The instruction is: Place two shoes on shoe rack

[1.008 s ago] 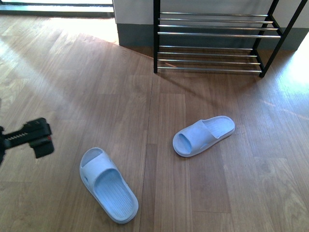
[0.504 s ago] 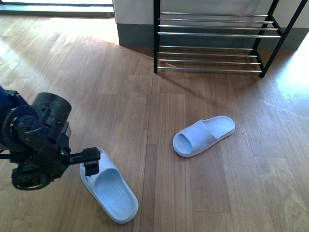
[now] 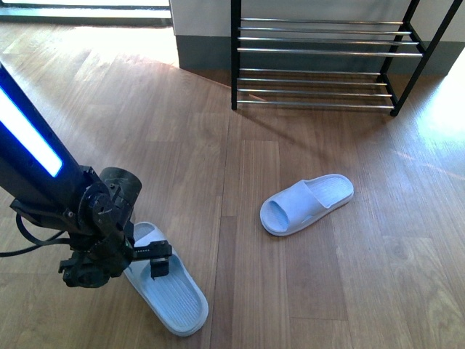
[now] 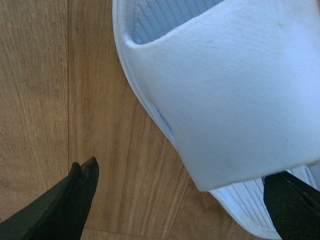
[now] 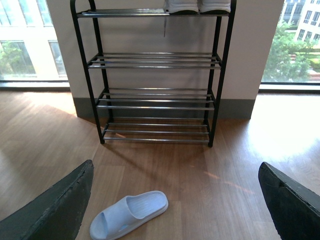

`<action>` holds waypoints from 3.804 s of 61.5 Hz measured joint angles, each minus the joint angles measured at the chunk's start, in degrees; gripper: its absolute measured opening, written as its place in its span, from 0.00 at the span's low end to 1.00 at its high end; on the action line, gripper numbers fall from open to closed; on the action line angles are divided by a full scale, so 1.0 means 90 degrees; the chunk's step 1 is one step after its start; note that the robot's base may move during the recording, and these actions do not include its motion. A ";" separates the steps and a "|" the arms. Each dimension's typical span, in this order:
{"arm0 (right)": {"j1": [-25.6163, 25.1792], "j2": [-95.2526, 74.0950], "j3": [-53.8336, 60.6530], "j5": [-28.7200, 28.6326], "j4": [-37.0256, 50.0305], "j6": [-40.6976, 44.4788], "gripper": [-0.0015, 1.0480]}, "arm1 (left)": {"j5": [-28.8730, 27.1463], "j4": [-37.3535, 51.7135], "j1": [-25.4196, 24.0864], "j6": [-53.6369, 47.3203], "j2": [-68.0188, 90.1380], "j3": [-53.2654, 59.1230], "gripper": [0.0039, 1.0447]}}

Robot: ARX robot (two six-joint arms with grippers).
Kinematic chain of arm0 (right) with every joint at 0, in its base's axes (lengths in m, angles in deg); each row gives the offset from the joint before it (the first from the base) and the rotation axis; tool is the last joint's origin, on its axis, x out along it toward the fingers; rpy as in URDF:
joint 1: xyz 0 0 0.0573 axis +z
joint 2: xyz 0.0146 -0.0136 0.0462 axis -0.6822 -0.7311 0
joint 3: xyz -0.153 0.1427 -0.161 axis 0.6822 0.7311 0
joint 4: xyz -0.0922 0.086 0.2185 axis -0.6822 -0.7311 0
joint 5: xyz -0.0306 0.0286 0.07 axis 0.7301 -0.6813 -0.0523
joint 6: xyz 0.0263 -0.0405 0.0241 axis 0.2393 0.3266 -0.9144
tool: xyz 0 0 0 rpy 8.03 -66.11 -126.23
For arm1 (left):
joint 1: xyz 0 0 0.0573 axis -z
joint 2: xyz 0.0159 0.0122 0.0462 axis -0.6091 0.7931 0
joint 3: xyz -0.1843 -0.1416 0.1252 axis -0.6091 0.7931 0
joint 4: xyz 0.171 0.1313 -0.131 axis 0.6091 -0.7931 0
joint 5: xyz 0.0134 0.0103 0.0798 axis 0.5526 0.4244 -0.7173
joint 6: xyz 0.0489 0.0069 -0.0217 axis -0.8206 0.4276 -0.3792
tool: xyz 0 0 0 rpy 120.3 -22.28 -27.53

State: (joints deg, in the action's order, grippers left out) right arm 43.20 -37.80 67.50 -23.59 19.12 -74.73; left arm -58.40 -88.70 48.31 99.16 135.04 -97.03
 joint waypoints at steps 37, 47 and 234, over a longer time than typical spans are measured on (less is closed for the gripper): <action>0.0000 0.0000 0.0000 0.0000 0.0000 0.0000 0.91 | -0.0629 0.0801 0.0010 -0.0954 0.0321 -0.0148 0.53; 0.0000 0.0000 0.0000 -0.0002 0.0000 0.0000 0.91 | -0.0891 0.0911 -0.0017 -0.1047 0.0321 -0.0087 0.27; -0.0515 -0.9600 -0.2144 -0.2873 0.4690 0.2227 0.91 | -0.4515 0.2555 -0.0447 -0.1411 -1.0435 0.7276 0.02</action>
State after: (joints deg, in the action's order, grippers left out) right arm 38.57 -124.20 48.20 -49.44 61.33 -54.69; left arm -99.03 -65.71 44.29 86.46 41.12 -31.54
